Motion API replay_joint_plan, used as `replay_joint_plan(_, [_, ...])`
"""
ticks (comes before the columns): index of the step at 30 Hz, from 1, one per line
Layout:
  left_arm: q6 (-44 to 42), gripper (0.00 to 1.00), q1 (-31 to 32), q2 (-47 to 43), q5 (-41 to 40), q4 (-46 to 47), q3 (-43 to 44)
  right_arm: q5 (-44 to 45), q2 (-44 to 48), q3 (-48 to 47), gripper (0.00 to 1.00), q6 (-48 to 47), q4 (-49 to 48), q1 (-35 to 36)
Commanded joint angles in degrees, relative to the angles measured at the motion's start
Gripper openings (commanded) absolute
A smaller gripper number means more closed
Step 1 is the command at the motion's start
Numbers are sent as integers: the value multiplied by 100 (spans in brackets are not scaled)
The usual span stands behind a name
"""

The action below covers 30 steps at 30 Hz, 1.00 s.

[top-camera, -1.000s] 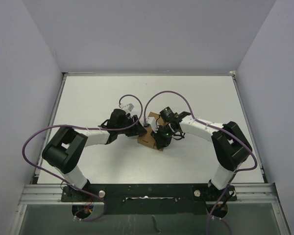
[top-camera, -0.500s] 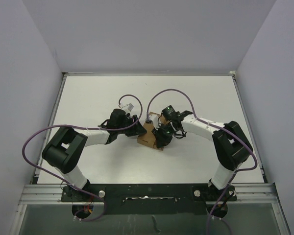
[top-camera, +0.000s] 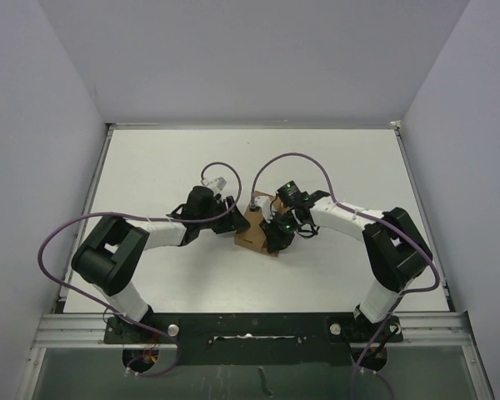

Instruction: Fold the paper box

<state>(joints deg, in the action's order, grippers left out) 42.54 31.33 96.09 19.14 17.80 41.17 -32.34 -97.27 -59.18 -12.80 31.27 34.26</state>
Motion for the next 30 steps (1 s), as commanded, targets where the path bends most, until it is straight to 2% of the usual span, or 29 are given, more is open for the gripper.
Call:
replay_joint_plan(1, [131,50,-1,-137,257,-396,-121,-49,252,-22,0,-302,-357,100])
replay_joint_plan(9, [307,55,-170,-554,634,-248,-200,-88,131,-59,0,-509,-272,178])
replay_joint_plan(20, [412,60,-268,-888,805,164,-785,-80,146,66,0,-533,-320,181])
replay_joint_plan(30, [517,46,-373,-499,824,369,-891,-93,350,332,0,-836,-455,198])
